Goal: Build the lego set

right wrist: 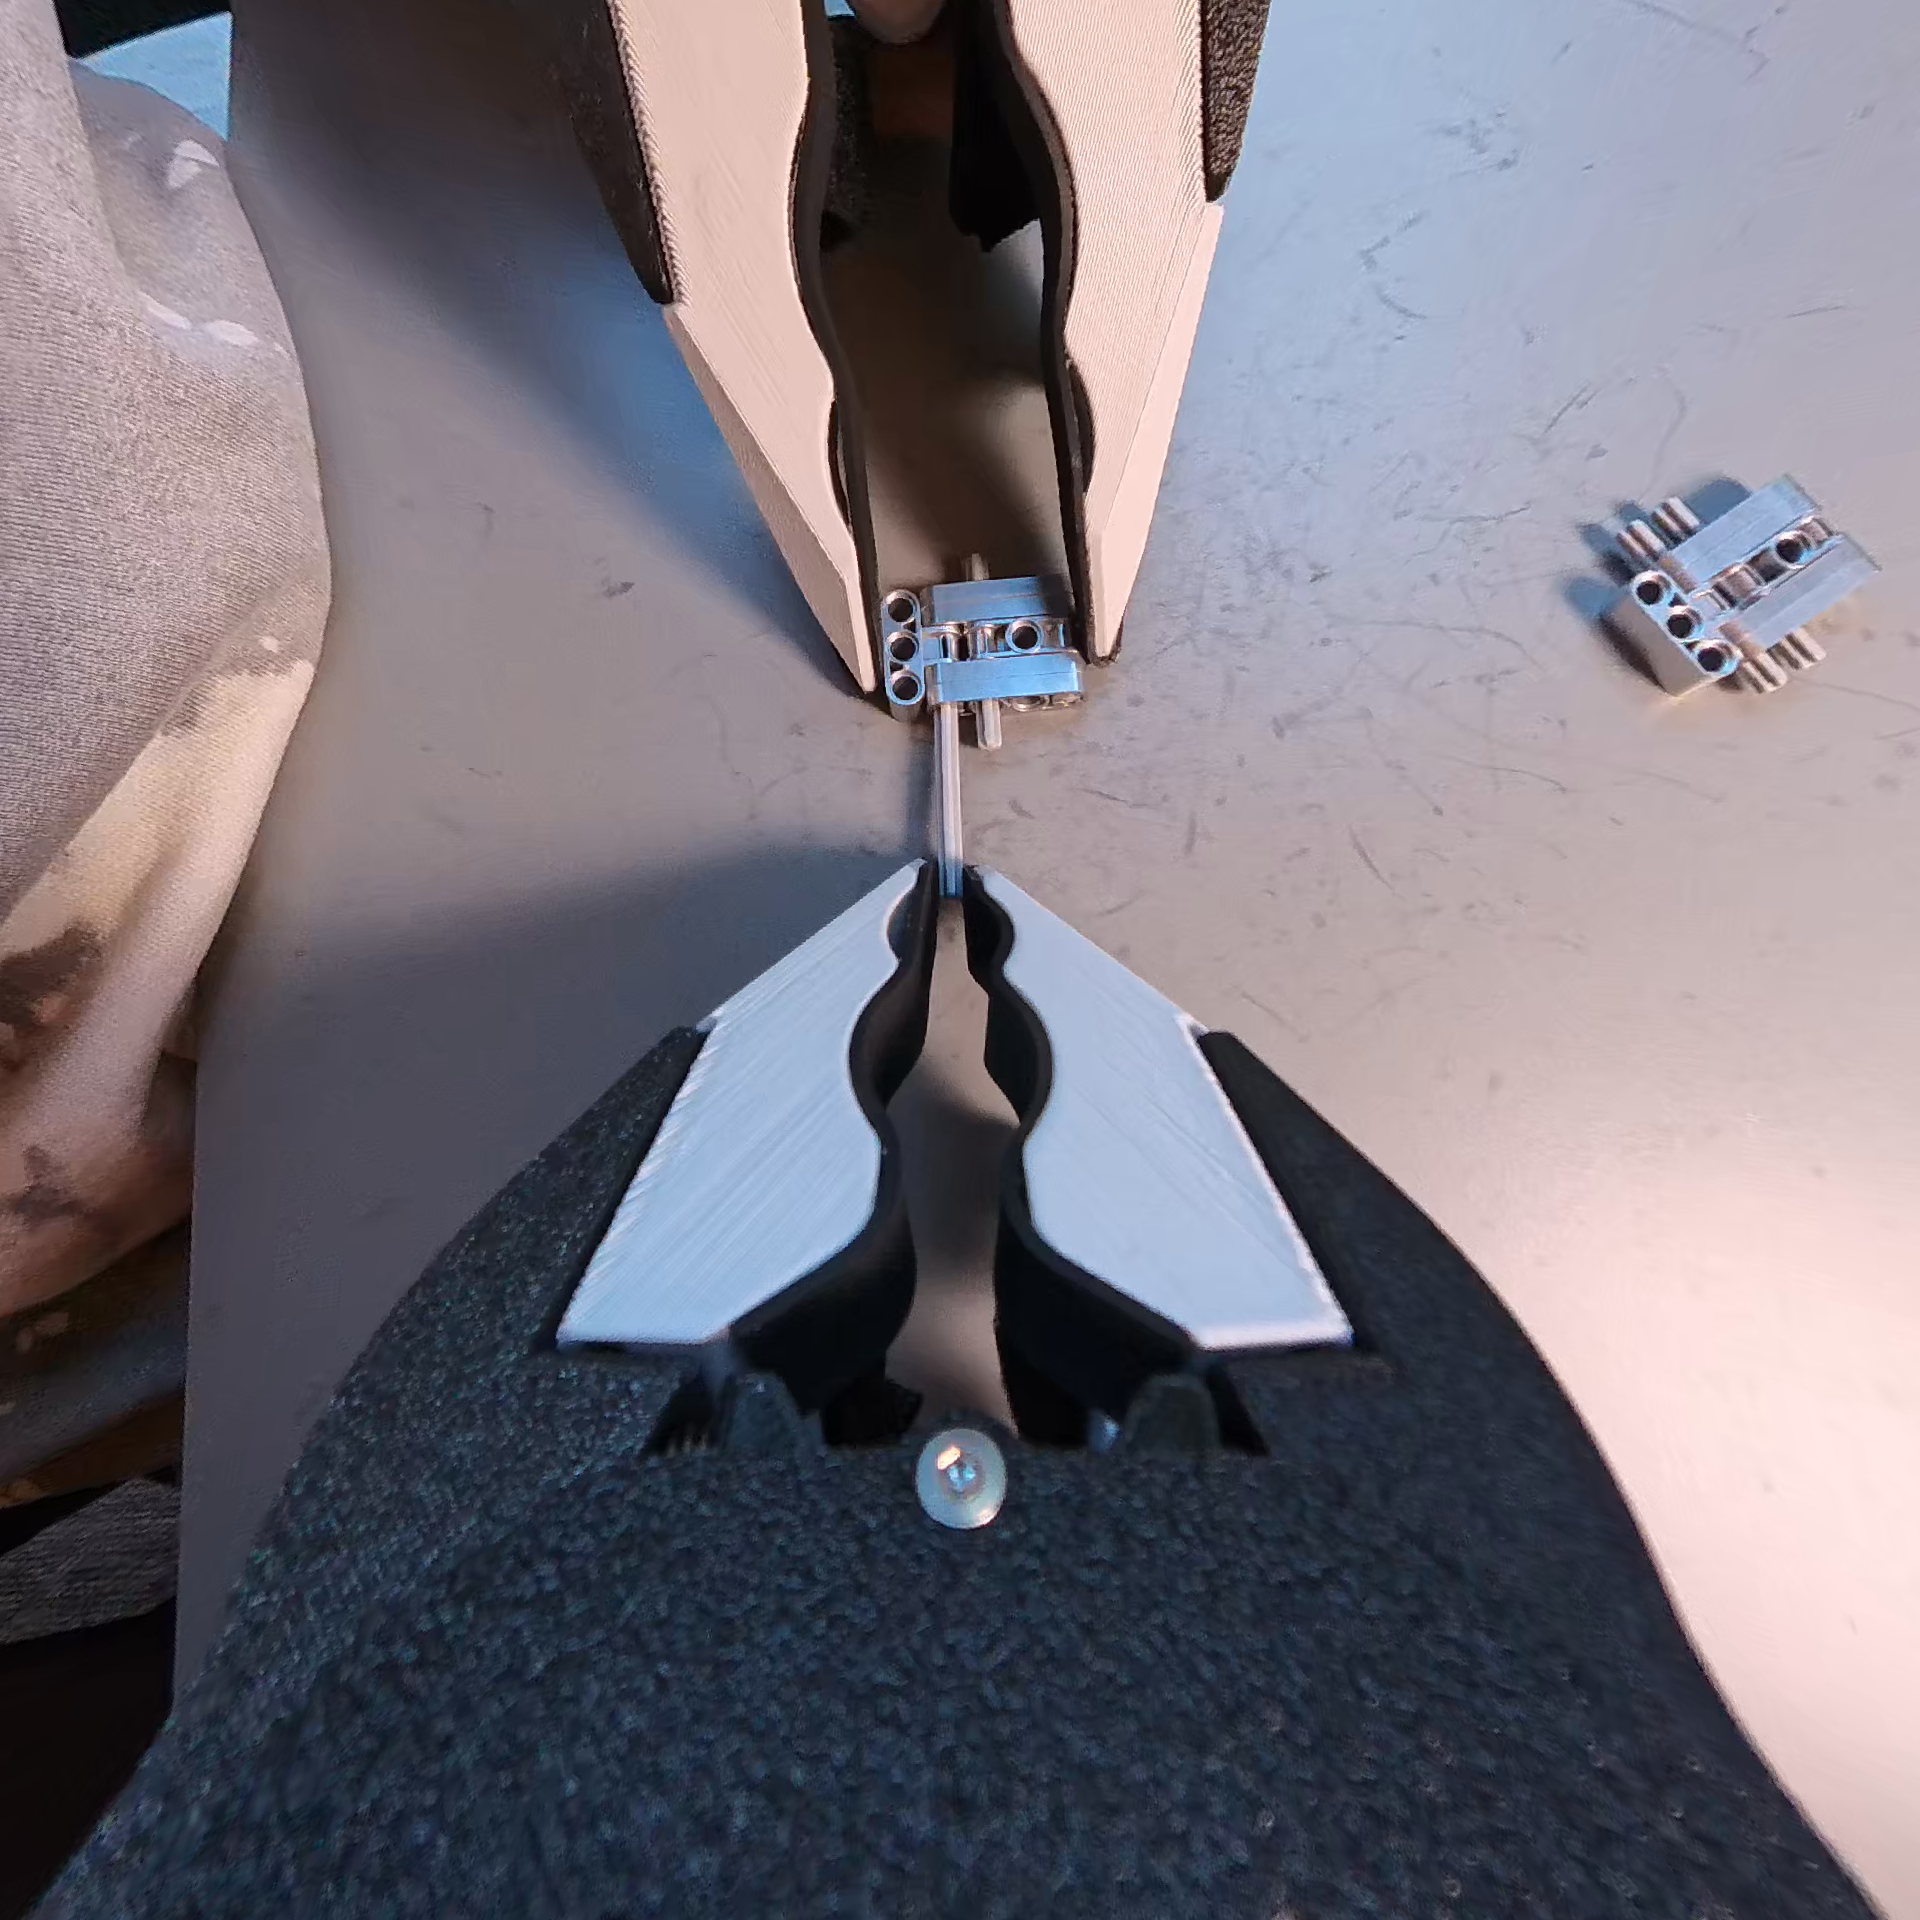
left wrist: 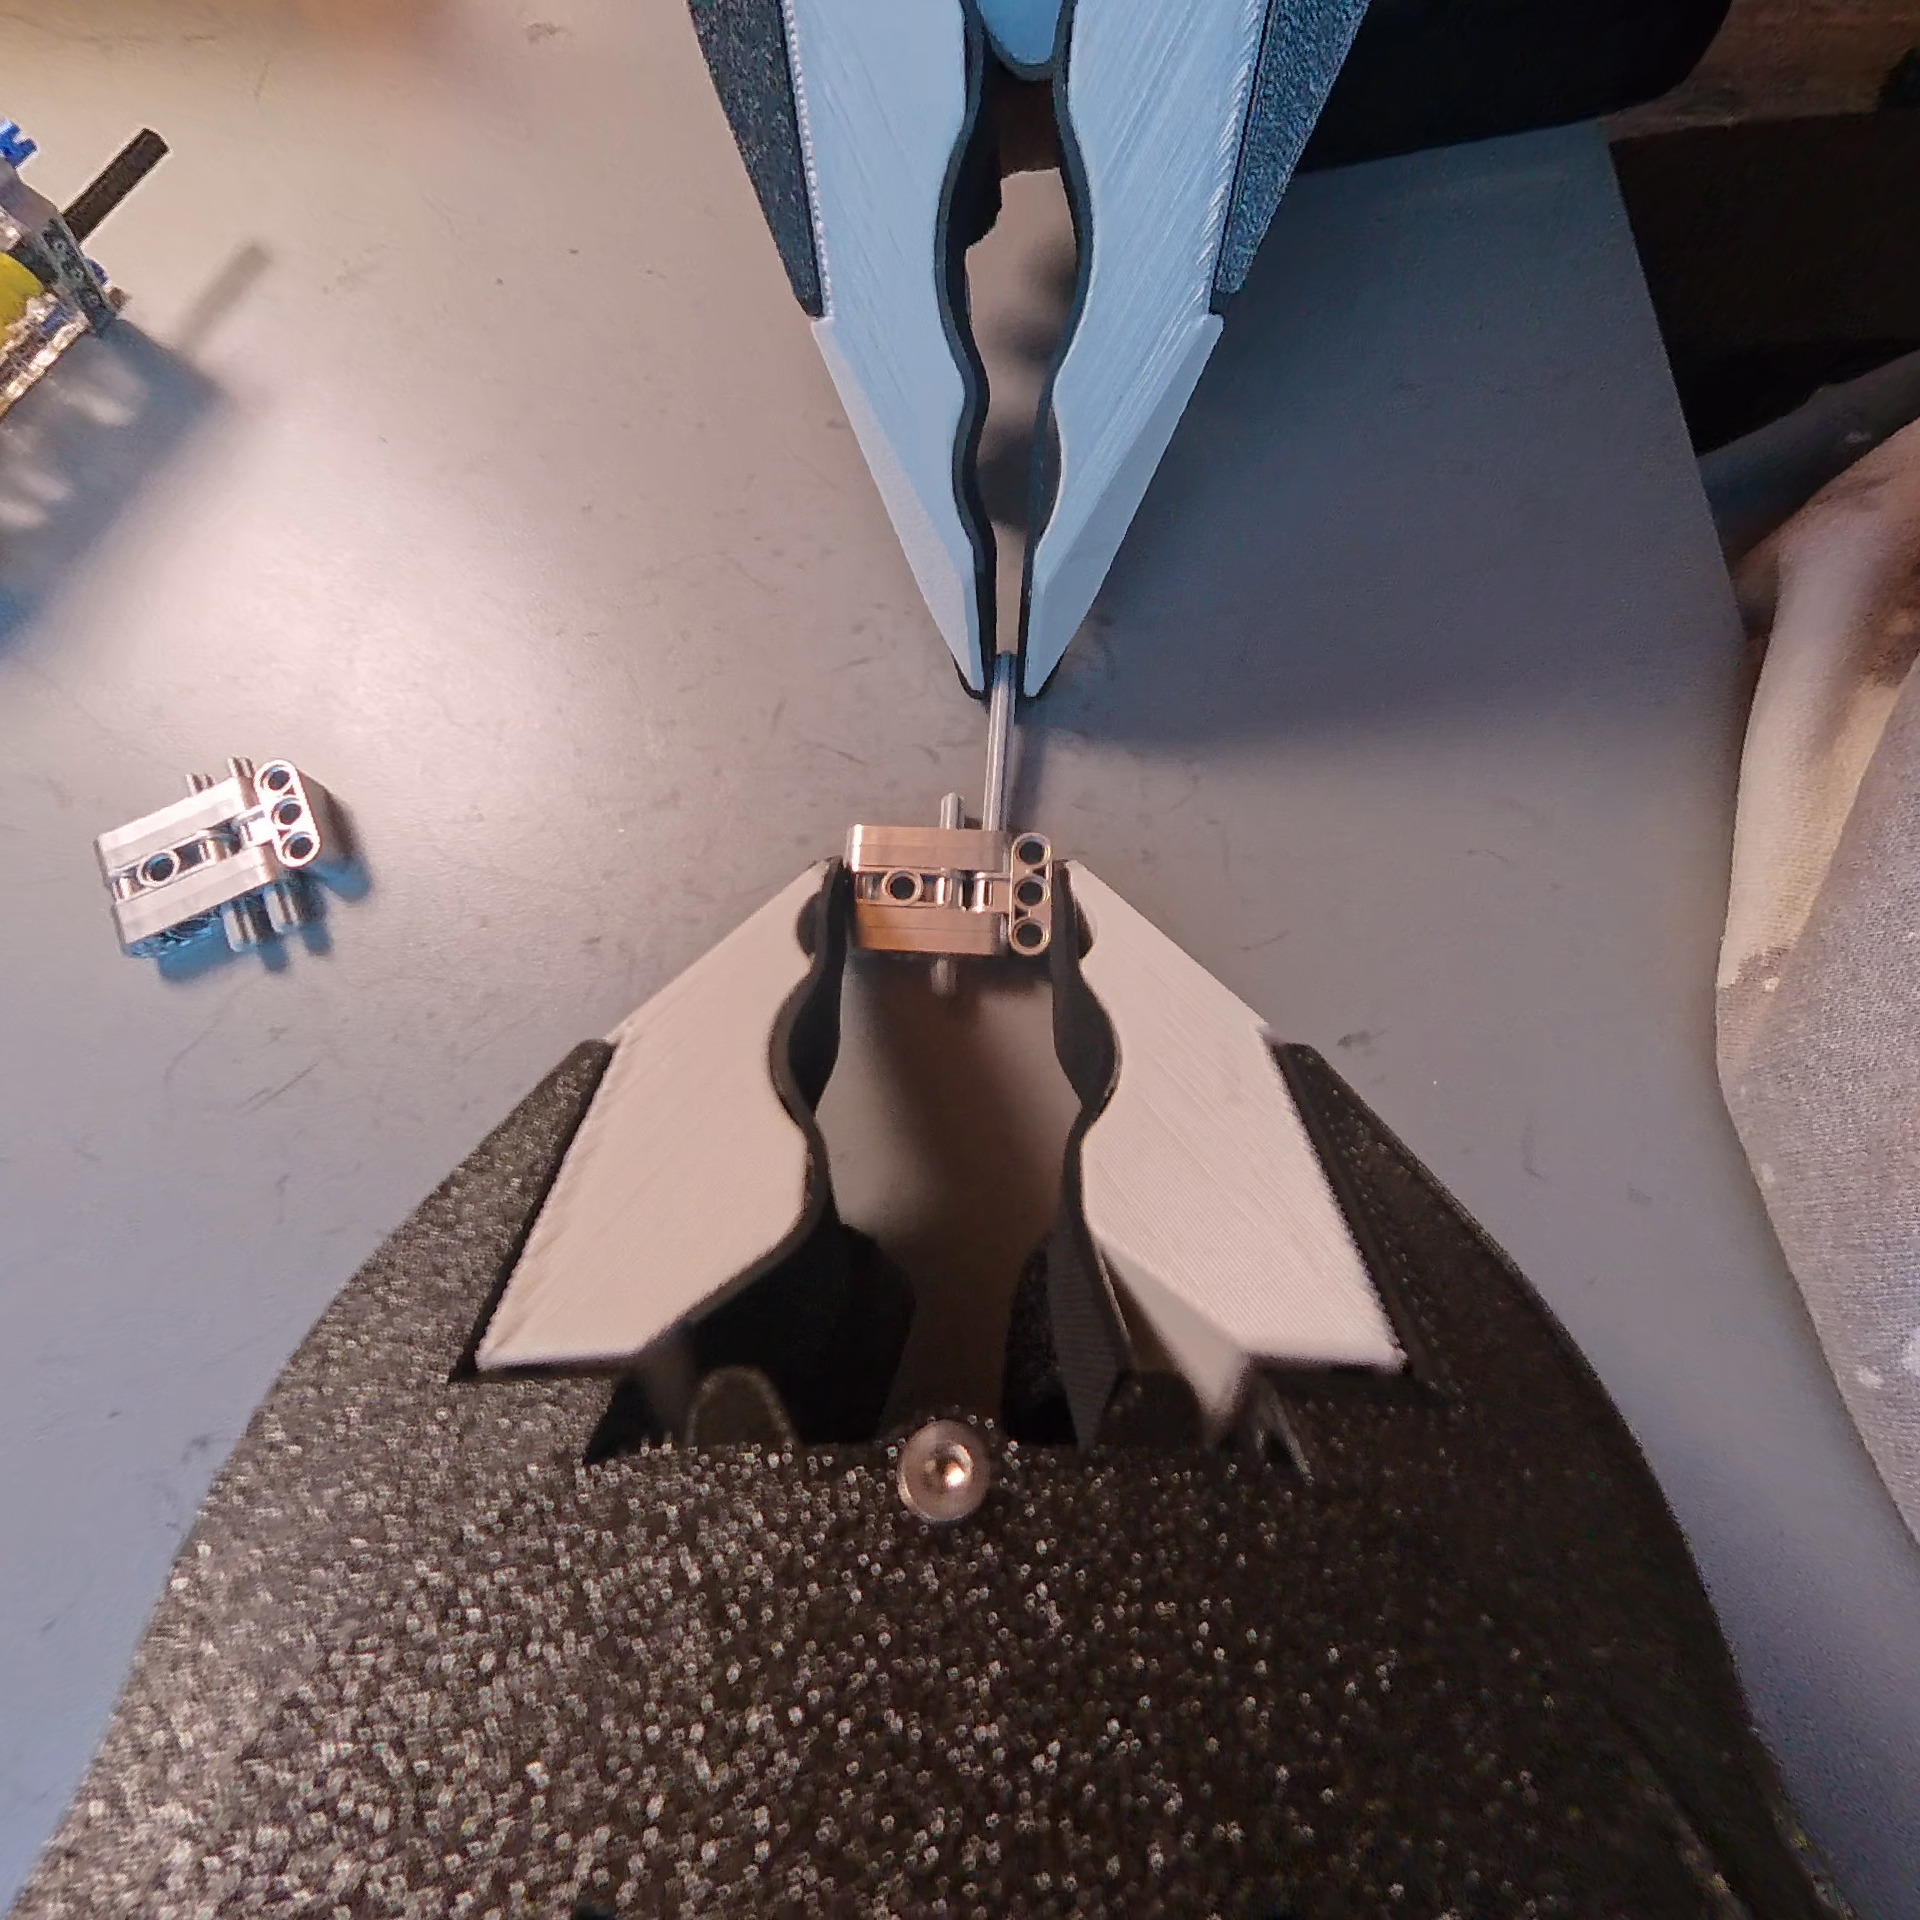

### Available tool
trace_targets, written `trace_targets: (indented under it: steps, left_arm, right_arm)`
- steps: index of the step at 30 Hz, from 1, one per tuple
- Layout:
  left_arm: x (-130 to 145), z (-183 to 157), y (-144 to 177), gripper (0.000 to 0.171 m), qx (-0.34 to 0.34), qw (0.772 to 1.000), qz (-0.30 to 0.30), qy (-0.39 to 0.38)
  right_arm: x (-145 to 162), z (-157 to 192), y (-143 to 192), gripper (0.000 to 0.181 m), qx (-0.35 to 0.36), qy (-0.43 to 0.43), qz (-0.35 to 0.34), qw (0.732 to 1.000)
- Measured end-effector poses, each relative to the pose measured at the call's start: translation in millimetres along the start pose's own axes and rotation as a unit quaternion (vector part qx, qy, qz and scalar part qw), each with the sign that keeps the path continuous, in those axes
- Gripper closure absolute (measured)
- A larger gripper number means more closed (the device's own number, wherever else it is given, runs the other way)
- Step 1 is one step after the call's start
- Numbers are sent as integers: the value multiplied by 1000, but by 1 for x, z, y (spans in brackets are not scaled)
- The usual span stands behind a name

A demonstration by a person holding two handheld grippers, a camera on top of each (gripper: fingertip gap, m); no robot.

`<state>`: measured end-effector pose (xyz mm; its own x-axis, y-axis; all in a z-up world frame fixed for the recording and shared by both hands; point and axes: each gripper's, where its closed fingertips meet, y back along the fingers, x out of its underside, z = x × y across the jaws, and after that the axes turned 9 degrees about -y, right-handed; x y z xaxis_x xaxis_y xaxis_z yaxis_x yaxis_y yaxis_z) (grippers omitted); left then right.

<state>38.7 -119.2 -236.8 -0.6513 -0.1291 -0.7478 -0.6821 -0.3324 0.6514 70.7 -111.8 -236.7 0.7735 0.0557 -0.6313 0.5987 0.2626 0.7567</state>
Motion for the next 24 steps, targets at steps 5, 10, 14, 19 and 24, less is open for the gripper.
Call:
trace_targets:
  steps: [5,10,14,19,24]
  left_arm:
    - [0,0,0,135,-10,1000,1,-8]
    - [0,0,0,135,-19,1000,3,-6]
    - [0,0,0,135,-24,1000,4,-2]
    - [0,0,0,135,-30,1000,5,-1]
    - [0,0,-1,135,-31,1000,5,-1]
  right_arm:
    - [-1,1,-1,180,-5,-10,4,1000]
    - [-1,1,-1,180,-7,-29,10,1000]
    - [-1,1,-1,180,-12,-37,9,999]
    - [-3,3,-3,180,-27,-45,8,999]
    - [-8,3,-7,180,-38,-49,0,998]
